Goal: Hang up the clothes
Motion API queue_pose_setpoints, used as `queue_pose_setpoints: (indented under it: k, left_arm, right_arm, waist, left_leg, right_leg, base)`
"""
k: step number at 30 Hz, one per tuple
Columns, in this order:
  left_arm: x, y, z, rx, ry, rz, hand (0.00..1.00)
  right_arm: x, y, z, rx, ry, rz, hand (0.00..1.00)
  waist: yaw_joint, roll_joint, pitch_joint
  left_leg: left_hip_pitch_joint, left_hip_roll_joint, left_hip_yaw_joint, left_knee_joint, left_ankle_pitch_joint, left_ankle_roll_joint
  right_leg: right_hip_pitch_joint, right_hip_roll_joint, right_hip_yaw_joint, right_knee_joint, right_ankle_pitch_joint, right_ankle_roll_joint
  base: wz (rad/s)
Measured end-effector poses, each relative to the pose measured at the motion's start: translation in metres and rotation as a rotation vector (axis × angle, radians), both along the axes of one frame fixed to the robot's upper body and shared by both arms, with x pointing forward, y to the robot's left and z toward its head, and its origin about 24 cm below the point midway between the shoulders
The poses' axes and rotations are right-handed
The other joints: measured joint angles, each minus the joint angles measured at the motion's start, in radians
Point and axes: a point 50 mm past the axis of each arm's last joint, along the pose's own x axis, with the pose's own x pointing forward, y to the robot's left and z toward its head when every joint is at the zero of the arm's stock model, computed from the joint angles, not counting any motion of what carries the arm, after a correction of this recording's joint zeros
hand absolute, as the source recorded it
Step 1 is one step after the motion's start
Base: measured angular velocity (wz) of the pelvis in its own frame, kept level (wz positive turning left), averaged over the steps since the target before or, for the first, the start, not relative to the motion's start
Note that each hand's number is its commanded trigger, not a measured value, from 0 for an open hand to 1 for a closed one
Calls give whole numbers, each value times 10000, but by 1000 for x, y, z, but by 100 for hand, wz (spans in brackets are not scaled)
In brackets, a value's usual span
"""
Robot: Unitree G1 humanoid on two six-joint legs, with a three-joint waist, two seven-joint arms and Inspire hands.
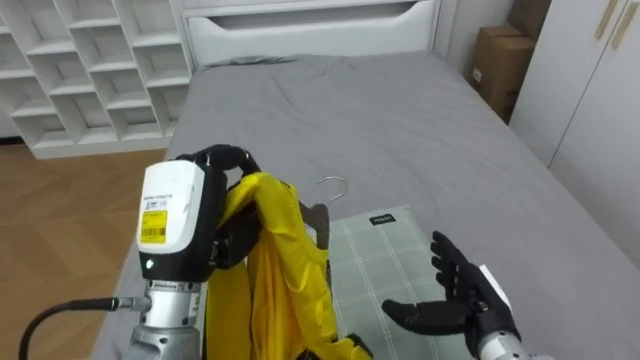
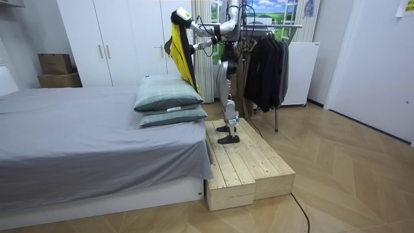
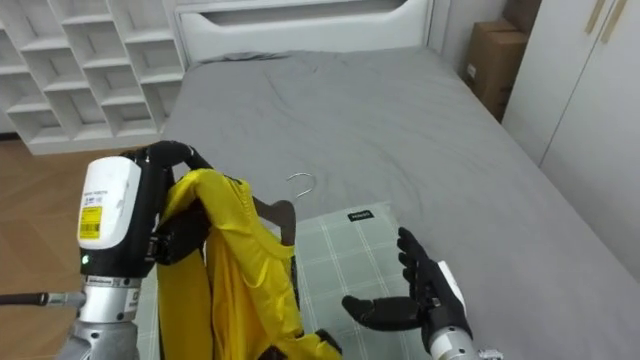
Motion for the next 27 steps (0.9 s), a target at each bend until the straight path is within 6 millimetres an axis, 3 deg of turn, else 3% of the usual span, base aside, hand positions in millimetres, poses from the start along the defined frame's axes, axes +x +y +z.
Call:
queue_pose_setpoints:
  k: [8,23,27]
  left_arm:
    - [2,-1,3,85,17,-112,100]
    - [-1,-9,22,33,-639,-555,100]
    - [0,-9,23,71,-656,-584,100]
  right_arm:
    - [1,4,-2,251,121,310,0]
    - [-5,25,-11,2489,600,748,0]
    - [-9,32,-18,3145,883,649,0]
  waist:
    - [31,-3,3]
    - [46,-22,24]
    - [51,149,136]
  left_leg:
    - [-14,-3,-19,2,-3,4]
    - [-16,-9,-26,-45,-2,3]
    - [49,-5,5,-50,-5,4]
  right_leg:
    - [-2,-4,-11,7,1,-1]
    - [-1,8,-31,-21,0,0]
    - [29,4,26,-4,1,-1]
  base:
    - [0]
    - [0]
    - [-2]
